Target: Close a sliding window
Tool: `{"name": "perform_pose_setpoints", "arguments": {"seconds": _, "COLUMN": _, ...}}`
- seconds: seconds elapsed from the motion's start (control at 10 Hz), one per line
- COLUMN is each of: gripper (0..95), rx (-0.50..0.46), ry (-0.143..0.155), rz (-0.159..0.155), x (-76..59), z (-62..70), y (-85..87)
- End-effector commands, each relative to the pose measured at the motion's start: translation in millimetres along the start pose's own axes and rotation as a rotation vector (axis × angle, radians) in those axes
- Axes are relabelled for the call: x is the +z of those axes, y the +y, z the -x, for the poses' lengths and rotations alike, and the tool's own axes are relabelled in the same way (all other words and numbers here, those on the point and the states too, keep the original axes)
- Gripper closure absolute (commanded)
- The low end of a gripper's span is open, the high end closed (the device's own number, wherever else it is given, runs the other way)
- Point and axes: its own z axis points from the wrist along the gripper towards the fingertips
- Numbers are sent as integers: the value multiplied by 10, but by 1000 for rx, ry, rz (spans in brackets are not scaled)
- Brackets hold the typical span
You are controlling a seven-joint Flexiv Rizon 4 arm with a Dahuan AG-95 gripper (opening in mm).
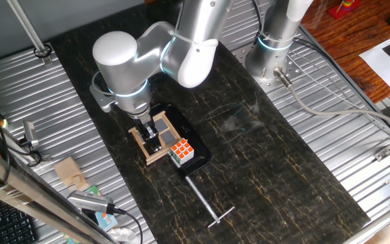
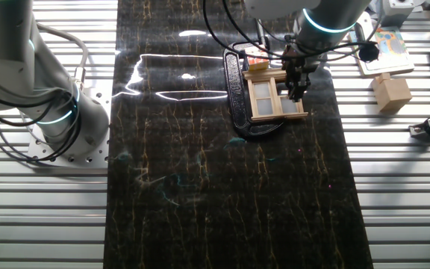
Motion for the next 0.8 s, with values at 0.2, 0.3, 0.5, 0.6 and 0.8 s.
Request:
{"name": "perform_pose_setpoints", "arguments": {"seconds": 0.2, "gripper": 760, "rx": 4, "ry": 2, "rz": -4, "x": -7, "z": -6, "y": -2}}
{"name": "perform_pose_setpoints", "arguments": {"seconds": 0.3, "gripper": 760, "rx": 5, "ry": 2, "rz": -4, "x": -11, "z": -7, "y": -11}}
{"name": "perform_pose_setpoints", "arguments": {"seconds": 0.5, "gripper": 950, "rx": -4, "ry": 3, "rz": -6, "x": -23, "z": -11, "y": -72}}
{"name": "perform_pose_setpoints", "arguments": {"seconds": 0.6, "gripper": 950, "rx": -13, "ry": 4, "rz": -11, "x": -21, "z": -12, "y": -111}}
{"name": "perform_pose_setpoints", "arguments": {"seconds": 0.8, "gripper": 950, "rx": -24, "ry": 6, "rz": -21, "x": -16, "z": -16, "y": -161}}
